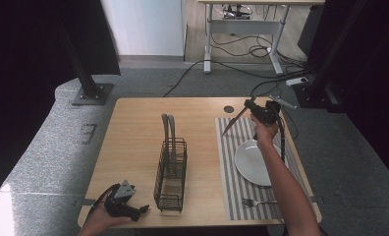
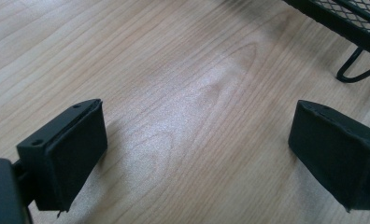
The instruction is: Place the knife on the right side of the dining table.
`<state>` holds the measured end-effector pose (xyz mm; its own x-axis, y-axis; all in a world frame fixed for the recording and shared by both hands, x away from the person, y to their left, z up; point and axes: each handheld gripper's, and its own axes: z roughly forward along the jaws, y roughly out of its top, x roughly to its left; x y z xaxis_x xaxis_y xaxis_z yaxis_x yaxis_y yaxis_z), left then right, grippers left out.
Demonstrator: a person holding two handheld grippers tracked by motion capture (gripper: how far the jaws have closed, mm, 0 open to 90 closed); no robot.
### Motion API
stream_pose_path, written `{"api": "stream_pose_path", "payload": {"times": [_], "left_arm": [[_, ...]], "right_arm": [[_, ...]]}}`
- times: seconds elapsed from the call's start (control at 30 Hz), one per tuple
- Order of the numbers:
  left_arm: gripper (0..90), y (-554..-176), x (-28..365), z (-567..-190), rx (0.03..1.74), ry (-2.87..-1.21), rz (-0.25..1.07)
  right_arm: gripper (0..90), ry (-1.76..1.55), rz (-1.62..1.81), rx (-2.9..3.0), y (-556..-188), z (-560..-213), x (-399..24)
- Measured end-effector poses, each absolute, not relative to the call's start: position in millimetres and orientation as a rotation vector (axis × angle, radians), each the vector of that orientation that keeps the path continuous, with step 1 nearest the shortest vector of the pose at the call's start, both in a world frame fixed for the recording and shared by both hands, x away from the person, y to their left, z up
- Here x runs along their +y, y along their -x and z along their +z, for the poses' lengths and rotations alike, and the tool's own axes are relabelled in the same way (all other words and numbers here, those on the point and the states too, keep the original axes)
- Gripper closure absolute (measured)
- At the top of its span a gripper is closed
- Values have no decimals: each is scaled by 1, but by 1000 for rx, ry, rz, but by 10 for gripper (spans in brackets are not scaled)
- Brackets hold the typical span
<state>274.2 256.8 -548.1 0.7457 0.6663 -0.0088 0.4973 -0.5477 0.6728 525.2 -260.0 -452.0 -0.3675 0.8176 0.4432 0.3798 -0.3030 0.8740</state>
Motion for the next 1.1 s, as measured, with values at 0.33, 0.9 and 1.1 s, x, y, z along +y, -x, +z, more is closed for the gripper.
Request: {"api": "stream_pose_path", "payload": {"times": [0.33,0.9,1.1], "left_arm": [[43,-274,257,-548,870,-2268,325],[43,-274,257,-548,870,-2268,325],[42,-274,257,-548,870,-2268,325]], "right_arm": [[826,-1513,1705,1565,-525,-451,-266],[796,-1585,1628,1559,-527,-459,-284],[778,-1596,1579,1573,-527,-462,-290]]}}
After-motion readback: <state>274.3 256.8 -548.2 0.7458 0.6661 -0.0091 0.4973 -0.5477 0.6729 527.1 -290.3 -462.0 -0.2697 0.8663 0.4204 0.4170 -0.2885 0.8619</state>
